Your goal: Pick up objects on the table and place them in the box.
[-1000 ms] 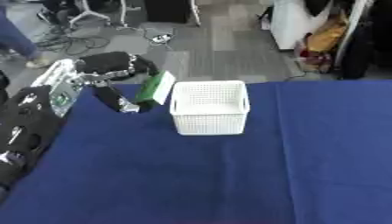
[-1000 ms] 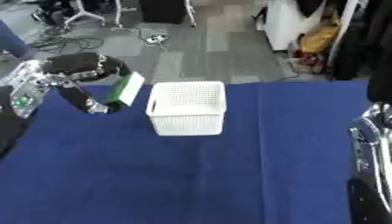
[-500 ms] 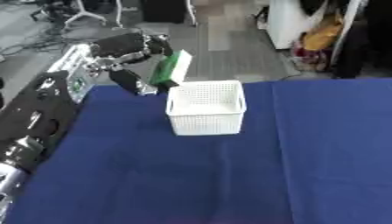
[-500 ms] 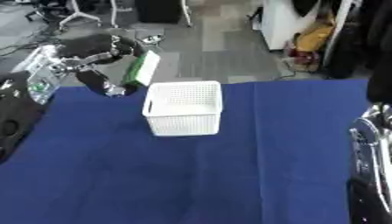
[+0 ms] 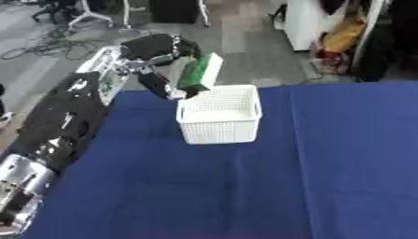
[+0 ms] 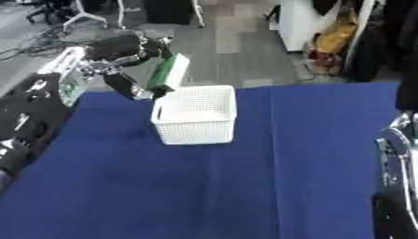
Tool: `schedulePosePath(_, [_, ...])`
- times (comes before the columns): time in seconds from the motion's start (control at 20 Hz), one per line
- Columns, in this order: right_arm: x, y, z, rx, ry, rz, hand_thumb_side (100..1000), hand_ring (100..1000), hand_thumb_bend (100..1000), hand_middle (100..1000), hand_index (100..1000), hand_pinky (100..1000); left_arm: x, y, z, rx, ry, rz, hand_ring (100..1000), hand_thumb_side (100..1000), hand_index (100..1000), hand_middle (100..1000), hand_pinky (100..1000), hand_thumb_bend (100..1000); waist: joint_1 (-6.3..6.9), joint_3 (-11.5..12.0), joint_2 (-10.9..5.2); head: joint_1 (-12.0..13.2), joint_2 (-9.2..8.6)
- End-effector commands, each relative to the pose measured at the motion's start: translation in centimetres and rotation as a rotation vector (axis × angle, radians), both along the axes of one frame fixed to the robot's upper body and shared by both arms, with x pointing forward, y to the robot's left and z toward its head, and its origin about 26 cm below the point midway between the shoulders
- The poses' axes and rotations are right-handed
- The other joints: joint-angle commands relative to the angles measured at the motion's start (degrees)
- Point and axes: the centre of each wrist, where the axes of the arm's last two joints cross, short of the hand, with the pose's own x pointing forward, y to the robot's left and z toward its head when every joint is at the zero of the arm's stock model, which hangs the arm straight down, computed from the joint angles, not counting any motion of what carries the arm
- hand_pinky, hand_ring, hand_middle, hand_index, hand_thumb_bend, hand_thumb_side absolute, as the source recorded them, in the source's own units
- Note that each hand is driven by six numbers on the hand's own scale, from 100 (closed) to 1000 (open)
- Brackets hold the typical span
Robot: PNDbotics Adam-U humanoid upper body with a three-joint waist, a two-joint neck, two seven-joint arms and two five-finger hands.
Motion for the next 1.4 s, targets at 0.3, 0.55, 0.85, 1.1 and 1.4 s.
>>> schedulePosePath(0.3, [-0.4, 0.9, 1.0, 0.006, -0.03, 0.039, 969, 202, 295, 188, 376, 169, 0.6, -0.2, 0.9, -0.036, -0.081, 0.026, 135, 720, 355, 147, 113, 100, 0.03, -1.27, -0.15, 1.84, -0.76])
schedulePosePath(0.55, [-0.4, 1.3, 1.2, 0.007, -0.033, 0.059, 984, 201, 281, 187, 376, 168, 0.6, 0.0, -0.1, -0.037, -0.126, 0.055, 148, 710, 360, 151, 138, 100, 0.11, -2.32, 0.34, 3.11, -1.51])
schedulePosePath(0.85, [-0.5, 1.6, 1.3, 0.009, -0.036, 0.071, 978, 201, 281, 187, 376, 169, 0.7, 0.5, -1.0, 0.001, -0.183, 0.098, 178, 671, 358, 164, 222, 100, 0.12, -2.97, 0.73, 3.81, -1.89])
schedulePosePath(1.1, [-0.5, 1.7, 1.4, 0.009, -0.037, 0.076, 974, 202, 282, 188, 376, 169, 0.8, 0.3, -0.5, 0.05, -0.322, 0.126, 194, 617, 356, 180, 279, 130, 0.15, -3.14, 0.79, 4.09, -2.02])
schedulePosePath(1.4, [-0.5, 1.8, 1.4, 0.011, -0.039, 0.081, 974, 202, 284, 188, 376, 170, 1.0, 0.3, -1.0, 0.133, -0.419, 0.154, 216, 575, 372, 201, 331, 181, 0.19, -3.34, 0.83, 4.57, -2.19])
